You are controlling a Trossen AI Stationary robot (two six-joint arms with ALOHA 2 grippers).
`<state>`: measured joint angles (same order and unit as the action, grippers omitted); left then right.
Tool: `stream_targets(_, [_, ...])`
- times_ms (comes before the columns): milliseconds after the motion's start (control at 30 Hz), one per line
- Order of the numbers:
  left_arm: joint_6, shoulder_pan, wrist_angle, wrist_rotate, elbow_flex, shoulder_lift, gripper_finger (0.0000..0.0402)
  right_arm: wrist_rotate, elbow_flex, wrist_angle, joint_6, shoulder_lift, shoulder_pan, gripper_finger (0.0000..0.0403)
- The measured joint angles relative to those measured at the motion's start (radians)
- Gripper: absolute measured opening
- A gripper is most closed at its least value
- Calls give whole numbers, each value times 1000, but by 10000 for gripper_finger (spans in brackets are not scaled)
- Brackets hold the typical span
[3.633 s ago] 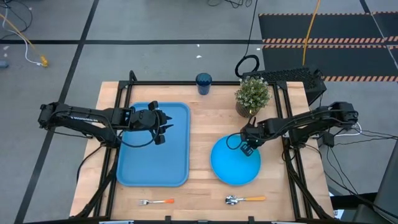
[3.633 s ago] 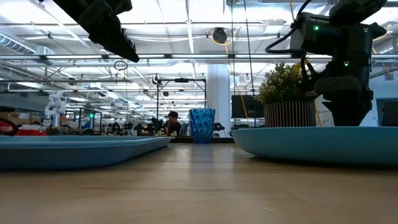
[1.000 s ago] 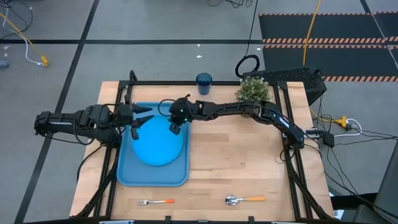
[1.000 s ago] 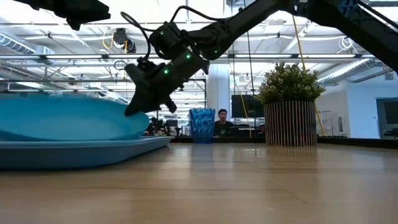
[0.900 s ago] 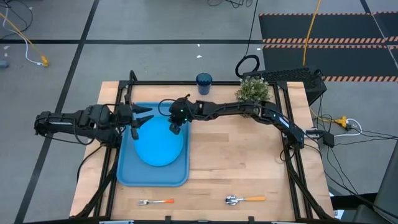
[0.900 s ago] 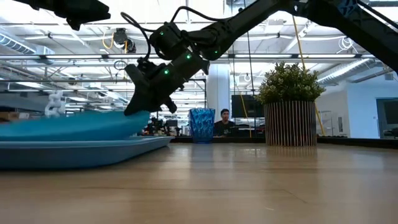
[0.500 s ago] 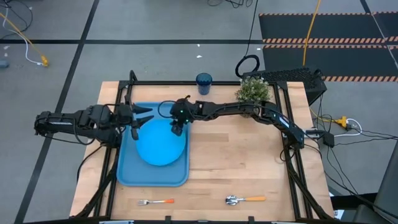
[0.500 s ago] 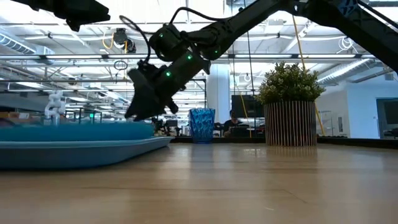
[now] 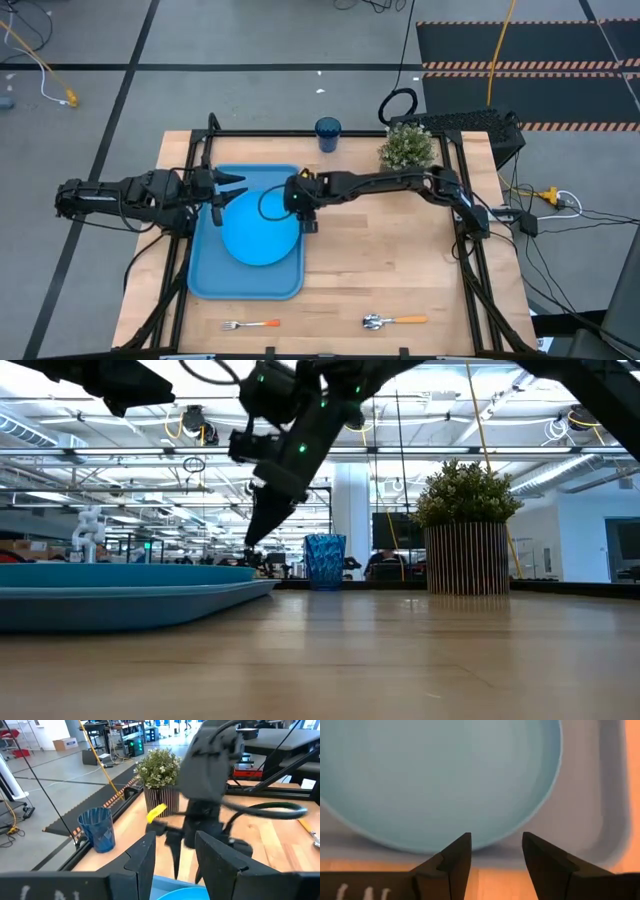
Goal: Pick and place plate/cup/fork/spoon on tray
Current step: Put the blue plate on the blue tray
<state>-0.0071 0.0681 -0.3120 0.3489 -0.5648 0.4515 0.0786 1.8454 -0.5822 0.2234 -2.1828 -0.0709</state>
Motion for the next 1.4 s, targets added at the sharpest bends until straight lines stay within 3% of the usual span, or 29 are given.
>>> stream_targets(100, [-2,0,-1,0,0,0,143,18,0,-52,27,18,21,167])
stream_targets(333, [0,0,8,0,0,0,143,-110,0,-17,25,1,46,167])
stream_targets(567, [-8,0,18,0,0,0,143,-39,-78,-55,-60,20,54,167])
stream_targets(833, [-14,0,24,0,0,0,143,-32,-143,37,-76,18,58,166])
stream_targets(1233, [-10,0,25,0,0,0,143,-35,-145,188,-80,19,58,166])
stream_targets(1400, [-14,0,22,0,0,0,143,-16,-145,153,-72,19,58,166])
